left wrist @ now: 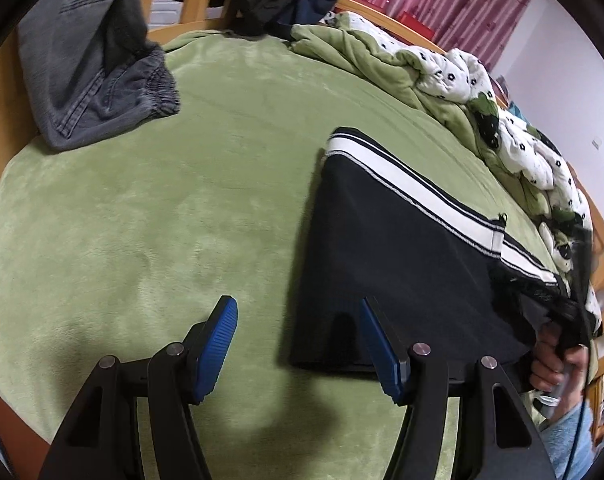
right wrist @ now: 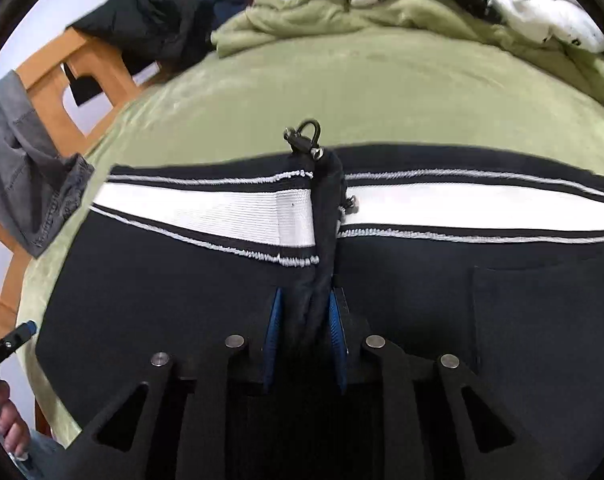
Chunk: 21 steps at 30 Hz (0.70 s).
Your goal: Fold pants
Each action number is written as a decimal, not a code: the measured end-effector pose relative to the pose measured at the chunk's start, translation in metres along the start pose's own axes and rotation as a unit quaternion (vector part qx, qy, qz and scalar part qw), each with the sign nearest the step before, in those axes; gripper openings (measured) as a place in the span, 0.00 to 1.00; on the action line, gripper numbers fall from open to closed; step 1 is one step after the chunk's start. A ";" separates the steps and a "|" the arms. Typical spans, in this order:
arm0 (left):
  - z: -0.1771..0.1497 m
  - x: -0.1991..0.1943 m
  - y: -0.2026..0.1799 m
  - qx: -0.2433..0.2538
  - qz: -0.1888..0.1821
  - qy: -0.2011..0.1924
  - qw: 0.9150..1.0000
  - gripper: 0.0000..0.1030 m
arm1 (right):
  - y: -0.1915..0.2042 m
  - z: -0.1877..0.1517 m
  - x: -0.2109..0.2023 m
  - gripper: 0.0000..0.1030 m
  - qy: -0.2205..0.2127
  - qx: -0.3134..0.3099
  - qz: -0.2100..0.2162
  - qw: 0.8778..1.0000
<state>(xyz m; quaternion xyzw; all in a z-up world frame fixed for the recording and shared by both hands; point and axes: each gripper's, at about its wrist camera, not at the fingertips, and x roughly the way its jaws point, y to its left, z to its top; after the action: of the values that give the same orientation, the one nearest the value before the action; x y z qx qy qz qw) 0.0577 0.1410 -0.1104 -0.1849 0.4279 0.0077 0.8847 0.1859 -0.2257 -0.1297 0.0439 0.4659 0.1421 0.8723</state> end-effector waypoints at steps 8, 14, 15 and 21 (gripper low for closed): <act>-0.011 0.018 0.003 -0.007 -0.020 0.046 0.999 0.59 | 0.030 -0.062 -0.050 0.47 -0.014 -0.075 -0.011 0.997; -0.028 0.010 0.007 -0.007 -0.077 0.045 0.996 0.59 | 0.033 -0.068 -0.064 0.47 -0.029 -0.085 -0.029 0.996; -0.031 0.011 0.006 -0.009 -0.087 0.048 0.995 0.59 | 0.028 -0.069 -0.072 0.48 -0.041 -0.077 -0.029 0.996; -0.041 0.019 0.014 -0.052 -0.108 0.037 0.992 0.60 | -0.006 -0.067 -0.105 0.48 -0.077 -0.017 -0.018 0.997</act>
<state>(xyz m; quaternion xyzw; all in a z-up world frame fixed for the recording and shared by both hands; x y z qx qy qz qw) 0.0362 0.1375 -0.1528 -0.2762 0.4368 -0.0723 0.8530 0.0768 -0.2658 -0.0843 0.0315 0.3953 0.1310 0.9086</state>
